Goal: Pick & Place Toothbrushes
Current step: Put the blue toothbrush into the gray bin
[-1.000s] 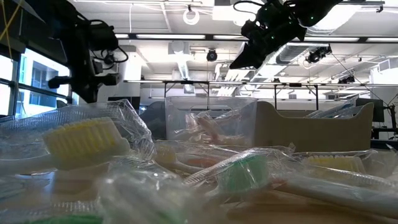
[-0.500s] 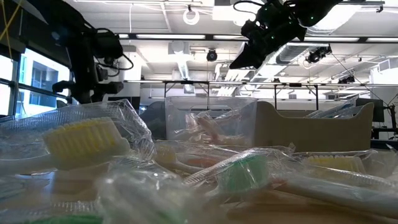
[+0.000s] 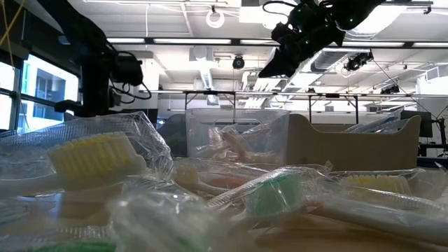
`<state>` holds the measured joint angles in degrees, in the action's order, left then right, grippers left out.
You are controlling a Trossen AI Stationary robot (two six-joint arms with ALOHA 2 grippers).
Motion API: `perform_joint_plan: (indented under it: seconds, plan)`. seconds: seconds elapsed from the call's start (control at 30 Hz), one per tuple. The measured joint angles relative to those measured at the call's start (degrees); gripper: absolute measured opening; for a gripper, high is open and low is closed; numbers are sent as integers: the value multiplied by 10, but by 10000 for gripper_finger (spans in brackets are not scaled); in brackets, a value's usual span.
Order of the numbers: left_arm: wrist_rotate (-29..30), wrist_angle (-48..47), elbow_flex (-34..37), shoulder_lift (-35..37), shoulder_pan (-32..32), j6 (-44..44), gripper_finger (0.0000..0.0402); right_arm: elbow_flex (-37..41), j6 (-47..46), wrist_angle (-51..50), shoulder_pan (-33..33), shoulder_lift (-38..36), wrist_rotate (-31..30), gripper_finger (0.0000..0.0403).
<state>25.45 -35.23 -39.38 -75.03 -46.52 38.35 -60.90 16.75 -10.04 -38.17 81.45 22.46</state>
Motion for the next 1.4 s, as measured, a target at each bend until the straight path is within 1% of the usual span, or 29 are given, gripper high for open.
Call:
perform_joint_plan:
  seconds: [0.17,0.33,0.5,0.83,1.13,1.4]
  plan:
    - [9,-28,0,-14,0,25,116,0,0,-1,0,0,0,2]
    - [12,-14,0,-32,0,25,116,0,0,-1,0,0,0,2]
    - [33,-11,0,-52,0,25,116,0,0,-1,0,0,0,2]
    - [32,12,0,-86,0,37,116,0,0,-5,0,0,0,2]
    - [17,26,-1,-114,0,40,116,0,0,-6,0,0,0,2]
    - [19,26,-1,-117,0,40,116,0,0,-6,0,0,0,2]
